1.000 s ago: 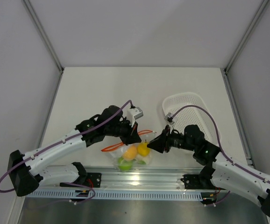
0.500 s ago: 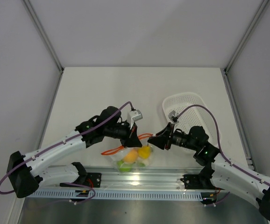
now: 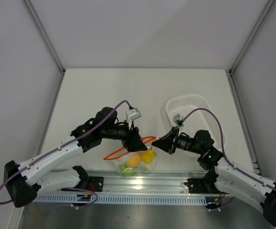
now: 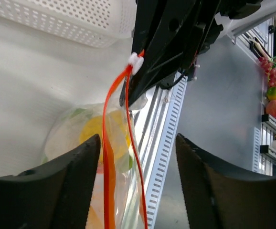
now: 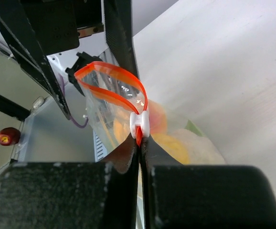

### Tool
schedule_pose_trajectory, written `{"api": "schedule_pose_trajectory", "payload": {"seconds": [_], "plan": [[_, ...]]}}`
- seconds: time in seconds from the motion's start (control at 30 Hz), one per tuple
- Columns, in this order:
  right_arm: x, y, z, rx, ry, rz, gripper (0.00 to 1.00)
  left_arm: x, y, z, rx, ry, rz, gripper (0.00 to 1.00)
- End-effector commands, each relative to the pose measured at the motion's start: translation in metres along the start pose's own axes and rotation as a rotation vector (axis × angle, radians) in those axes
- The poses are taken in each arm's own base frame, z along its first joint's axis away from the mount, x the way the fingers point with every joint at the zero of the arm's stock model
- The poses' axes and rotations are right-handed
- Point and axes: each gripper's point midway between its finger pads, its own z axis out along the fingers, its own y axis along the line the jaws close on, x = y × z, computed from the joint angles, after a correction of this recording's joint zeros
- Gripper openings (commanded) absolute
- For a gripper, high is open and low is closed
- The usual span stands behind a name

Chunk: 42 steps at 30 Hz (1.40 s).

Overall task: Place the food in the zip-top bag and seal the zipper
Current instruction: Zip the zipper food storage bag at the center of the board.

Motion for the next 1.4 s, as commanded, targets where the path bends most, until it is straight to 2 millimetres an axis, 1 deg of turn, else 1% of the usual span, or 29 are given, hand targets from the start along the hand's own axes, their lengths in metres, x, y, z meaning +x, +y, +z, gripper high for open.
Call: {"api": "schedule_pose_trajectory", "payload": {"seconds": [0.0,0.03,0.07,0.1,0.17,0.27,0.3,0.37,0.4,0.53,0.63,0.8,0.83,0.97,1.07,1.23,1.37], "plan": [[-0.01,0.013,0.003,-0.068,-0.026,0.0,0.0,-0.041,-0.015,-0.006,0.017,-0.127,0.091,0.69],[-0.012,0.015,0.005,-0.079,-0.02,0.005,0.0,-0.045,-0.017,-0.006,0.017,-0.138,0.107,0.73],[-0.012,0.017,0.006,-0.086,-0.015,0.012,0.0,-0.047,-0.017,-0.004,0.013,-0.139,0.126,0.73],[-0.011,0.02,0.007,-0.101,-0.005,0.021,0.0,-0.054,-0.022,-0.005,0.023,-0.148,0.145,0.74],[-0.013,0.024,0.008,-0.115,-0.004,0.023,0.0,-0.055,-0.021,0.002,0.029,-0.136,0.145,0.73],[-0.013,0.029,0.008,-0.131,0.006,0.021,0.0,-0.063,-0.023,0.007,0.047,-0.141,0.151,0.63],[-0.013,0.03,0.008,-0.133,0.007,0.018,0.0,-0.063,-0.02,0.011,0.046,-0.136,0.145,0.57],[-0.012,0.032,0.007,-0.137,0.008,0.016,0.0,-0.067,-0.021,0.014,0.055,-0.134,0.143,0.52],[-0.012,0.033,0.007,-0.138,0.007,0.018,0.0,-0.065,-0.018,0.018,0.053,-0.119,0.133,0.49],[-0.016,0.037,0.005,-0.146,-0.003,0.007,0.0,-0.063,-0.013,0.025,0.055,-0.103,0.124,0.5],[-0.017,0.038,0.005,-0.146,-0.001,-0.001,0.0,-0.062,-0.015,0.028,0.072,-0.096,0.123,0.54],[-0.017,0.038,0.005,-0.15,0.002,-0.003,0.0,-0.057,-0.018,0.032,0.108,-0.072,0.109,0.53],[-0.017,0.038,0.006,-0.148,0.004,-0.001,0.0,-0.059,-0.02,0.032,0.119,-0.078,0.113,0.53],[-0.016,0.037,0.007,-0.148,0.01,0.001,0.0,-0.057,-0.027,0.032,0.168,-0.07,0.113,0.48],[-0.016,0.036,0.008,-0.145,0.009,0.005,0.0,-0.054,-0.026,0.034,0.177,-0.057,0.103,0.41],[-0.017,0.037,0.008,-0.145,0.006,0.005,0.0,-0.047,-0.024,0.038,0.184,-0.034,0.09,0.36],[-0.017,0.037,0.008,-0.143,0.009,0.008,0.0,-0.046,-0.024,0.038,0.192,-0.029,0.087,0.29]]}}
